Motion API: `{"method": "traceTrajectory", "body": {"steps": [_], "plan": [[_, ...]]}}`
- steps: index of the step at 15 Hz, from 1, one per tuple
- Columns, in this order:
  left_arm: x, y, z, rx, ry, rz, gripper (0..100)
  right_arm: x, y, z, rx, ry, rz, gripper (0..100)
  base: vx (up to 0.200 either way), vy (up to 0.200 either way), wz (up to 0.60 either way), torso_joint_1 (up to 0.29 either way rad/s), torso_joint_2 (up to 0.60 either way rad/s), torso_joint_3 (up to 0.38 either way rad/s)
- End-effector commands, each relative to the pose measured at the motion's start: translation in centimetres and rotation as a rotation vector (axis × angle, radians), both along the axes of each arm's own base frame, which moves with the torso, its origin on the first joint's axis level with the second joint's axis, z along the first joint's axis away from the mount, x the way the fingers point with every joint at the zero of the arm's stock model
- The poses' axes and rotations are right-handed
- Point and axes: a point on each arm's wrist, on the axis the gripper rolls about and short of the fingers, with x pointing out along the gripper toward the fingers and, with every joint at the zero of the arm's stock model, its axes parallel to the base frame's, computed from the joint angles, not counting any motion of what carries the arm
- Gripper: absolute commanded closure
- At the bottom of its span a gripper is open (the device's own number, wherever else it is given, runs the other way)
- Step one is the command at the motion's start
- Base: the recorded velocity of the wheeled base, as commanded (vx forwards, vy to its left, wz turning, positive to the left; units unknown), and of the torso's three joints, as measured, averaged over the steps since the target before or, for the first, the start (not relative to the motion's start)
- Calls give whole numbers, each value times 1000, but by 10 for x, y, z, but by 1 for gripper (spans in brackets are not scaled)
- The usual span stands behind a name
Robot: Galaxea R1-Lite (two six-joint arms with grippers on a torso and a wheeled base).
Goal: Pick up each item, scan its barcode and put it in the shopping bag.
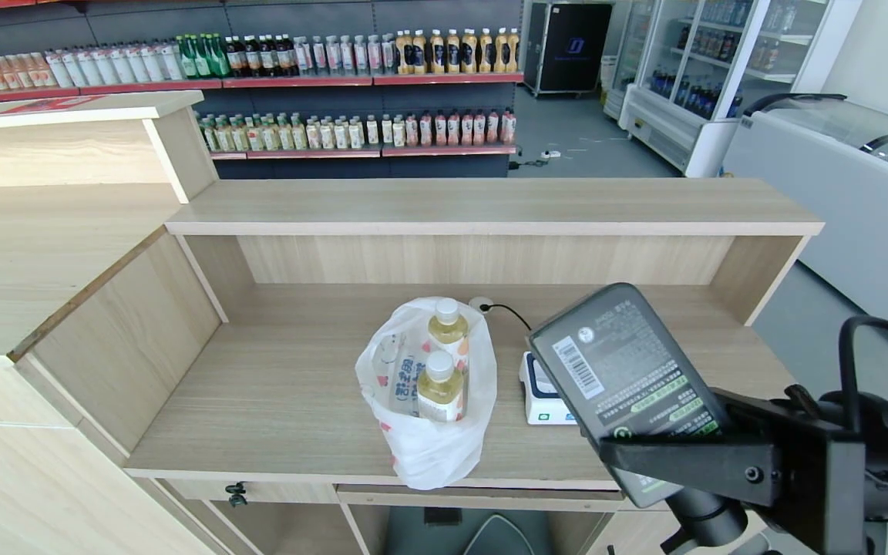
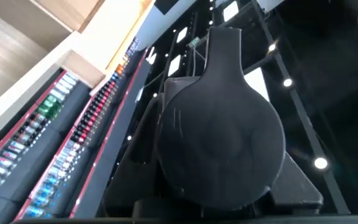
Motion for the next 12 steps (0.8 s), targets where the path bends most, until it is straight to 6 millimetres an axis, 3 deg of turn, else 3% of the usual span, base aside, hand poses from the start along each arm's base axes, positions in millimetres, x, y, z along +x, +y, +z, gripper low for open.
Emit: {"method": "traceTrajectory", "body": {"steps": [1, 12], "plan": [[0, 0, 0, 0, 0, 0, 0, -3, 0, 2, 4, -7, 9, 100, 0, 0, 0, 0, 0, 0], [0, 0, 0, 0, 0, 0, 0, -6, 0, 0, -12, 4, 93, 100, 0, 0, 0, 0, 0, 0]]}}
